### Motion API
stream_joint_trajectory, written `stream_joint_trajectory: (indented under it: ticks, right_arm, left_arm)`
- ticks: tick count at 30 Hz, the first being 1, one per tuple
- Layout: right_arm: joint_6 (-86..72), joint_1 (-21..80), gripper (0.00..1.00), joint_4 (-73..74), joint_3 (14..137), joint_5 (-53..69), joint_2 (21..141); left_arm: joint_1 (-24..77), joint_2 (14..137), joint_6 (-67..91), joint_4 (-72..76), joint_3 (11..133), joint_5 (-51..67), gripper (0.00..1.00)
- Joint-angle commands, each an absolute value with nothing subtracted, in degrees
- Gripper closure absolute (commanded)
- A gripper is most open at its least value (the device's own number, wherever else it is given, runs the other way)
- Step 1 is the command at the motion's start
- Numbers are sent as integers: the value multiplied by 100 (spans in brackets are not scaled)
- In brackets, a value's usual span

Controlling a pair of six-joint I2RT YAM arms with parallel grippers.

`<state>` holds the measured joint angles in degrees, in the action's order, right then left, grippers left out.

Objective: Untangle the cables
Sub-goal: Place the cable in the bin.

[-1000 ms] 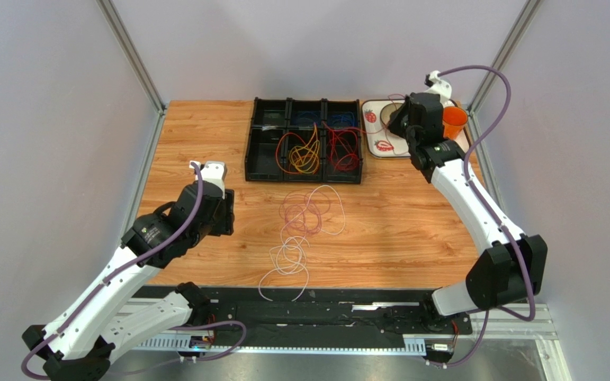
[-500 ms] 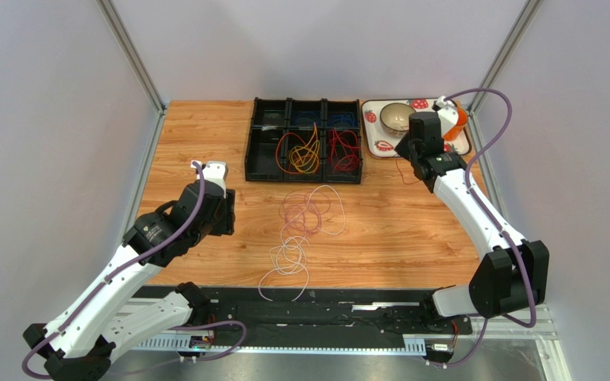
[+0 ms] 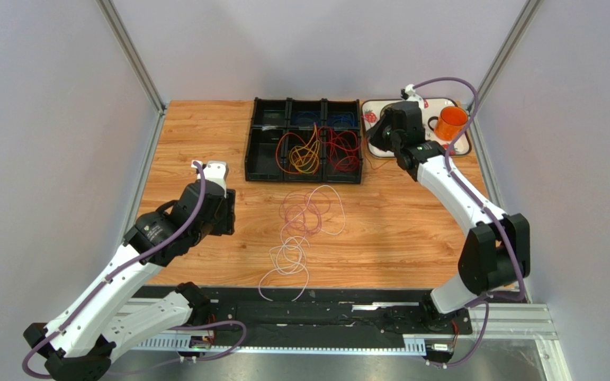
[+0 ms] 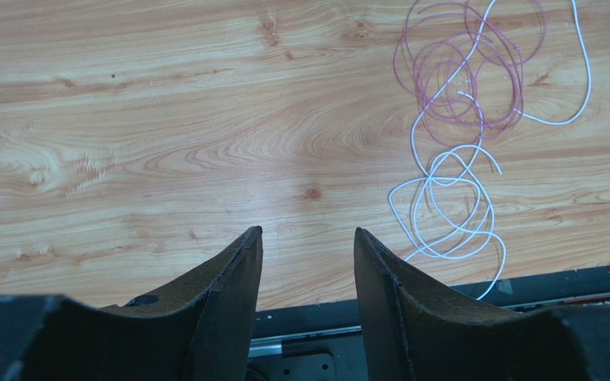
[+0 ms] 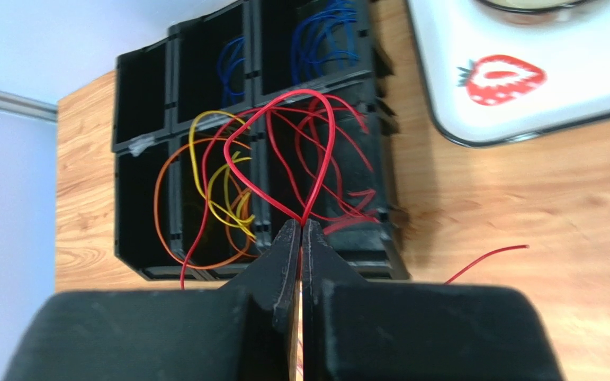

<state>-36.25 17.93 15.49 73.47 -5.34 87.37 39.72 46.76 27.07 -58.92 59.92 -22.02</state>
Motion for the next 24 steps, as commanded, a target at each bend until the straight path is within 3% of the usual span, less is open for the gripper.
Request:
stream_joint_trajectory:
  ticks: [1, 12, 24]
  right_arm:
    - [-3788, 1784, 100, 704, 7707, 219, 9219]
    - [-3884, 1661, 100, -746, 8472, 1520, 10186]
    - [-4738, 1143, 100, -2048, 8482, 2839, 11303]
  left_arm:
    - [3946, 4606, 2681, -5818, 6003, -2250, 45]
    - [3946, 4579, 2672, -5809, 5994, -2259, 45]
    - [3946, 4623, 2681, -5810, 5985, -2285, 45]
